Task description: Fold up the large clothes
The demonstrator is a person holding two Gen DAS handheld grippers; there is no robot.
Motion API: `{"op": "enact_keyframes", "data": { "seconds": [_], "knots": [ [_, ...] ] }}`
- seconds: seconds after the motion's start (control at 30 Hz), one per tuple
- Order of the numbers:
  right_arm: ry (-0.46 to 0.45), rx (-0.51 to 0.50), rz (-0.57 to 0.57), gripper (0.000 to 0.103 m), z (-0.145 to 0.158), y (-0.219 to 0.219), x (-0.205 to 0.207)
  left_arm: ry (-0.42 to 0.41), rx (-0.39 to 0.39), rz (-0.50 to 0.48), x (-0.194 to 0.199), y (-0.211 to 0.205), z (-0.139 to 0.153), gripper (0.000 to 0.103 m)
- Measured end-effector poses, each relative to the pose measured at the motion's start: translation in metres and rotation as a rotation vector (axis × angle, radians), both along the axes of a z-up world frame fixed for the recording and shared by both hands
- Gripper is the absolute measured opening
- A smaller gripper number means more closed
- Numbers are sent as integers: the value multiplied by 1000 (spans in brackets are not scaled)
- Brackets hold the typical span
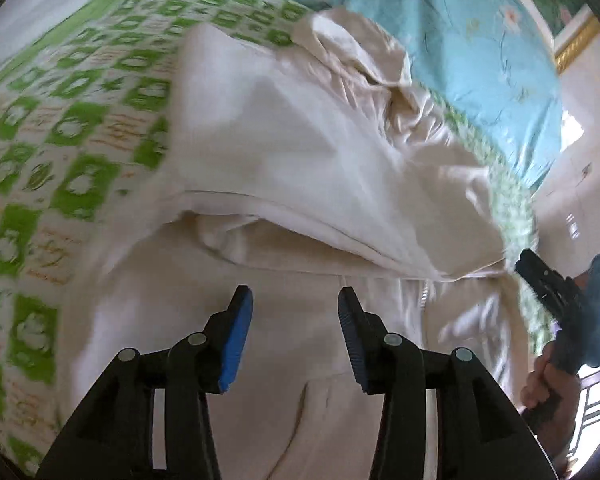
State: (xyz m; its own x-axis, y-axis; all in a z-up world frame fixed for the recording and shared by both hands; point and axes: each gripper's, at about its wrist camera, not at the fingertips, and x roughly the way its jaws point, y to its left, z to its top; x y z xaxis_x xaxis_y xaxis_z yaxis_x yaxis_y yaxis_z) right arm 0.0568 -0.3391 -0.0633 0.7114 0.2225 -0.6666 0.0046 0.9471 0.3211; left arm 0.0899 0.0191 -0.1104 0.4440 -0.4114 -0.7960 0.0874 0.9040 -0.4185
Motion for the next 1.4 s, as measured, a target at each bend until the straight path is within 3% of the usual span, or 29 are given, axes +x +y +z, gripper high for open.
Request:
{"op": "enact_keyframes", "data": {
  "seconds": [0.07,0.13,0.2,0.3,0.4,0.57,0.77,0.87,0.97,1.1,1.13,1.17,1.2,1.27,1.33,1.4],
  "knots": [
    [26,-35,-14,59,-8,0,5,-17,59,34,14,-4,-3,42],
    [51,28,-37,59,-15,-9,12,-19,75,79,28,3,-7,26],
    [61,4,-55,59,-19,-13,16,-11,137,168,40,19,-7,24],
    [85,-47,-62,59,-28,-15,22,2,75,252,39,48,-5,27],
    [119,-87,-69,59,-41,-20,30,58,12,250,24,65,-12,27],
    [62,-53,-106,59,-26,-32,20,47,25,192,-9,76,0,43],
    [39,-15,-89,59,-9,-44,30,-86,-37,242,-7,99,41,63],
    [20,0,-48,59,-2,-38,40,-110,-15,257,6,101,46,64],
    [7,-17,18,59,2,-22,49,-83,-4,243,22,96,39,64],
    [133,-43,12,59,-23,-18,78,-50,5,221,31,89,24,64],
    [173,-24,26,42,-31,-19,85,-45,9,217,34,86,21,64],
    [185,-21,41,16,-35,-19,88,-40,13,212,35,83,18,64],
    [193,-48,47,0,-37,-19,91,-41,15,203,36,81,18,66],
    [173,-84,-9,0,-34,-30,97,-46,52,178,40,75,14,68],
    [135,15,-69,0,-27,-56,101,-42,91,170,43,71,9,68],
    [110,112,-72,5,-19,-70,100,-26,74,167,45,73,6,68]
  ]
}}
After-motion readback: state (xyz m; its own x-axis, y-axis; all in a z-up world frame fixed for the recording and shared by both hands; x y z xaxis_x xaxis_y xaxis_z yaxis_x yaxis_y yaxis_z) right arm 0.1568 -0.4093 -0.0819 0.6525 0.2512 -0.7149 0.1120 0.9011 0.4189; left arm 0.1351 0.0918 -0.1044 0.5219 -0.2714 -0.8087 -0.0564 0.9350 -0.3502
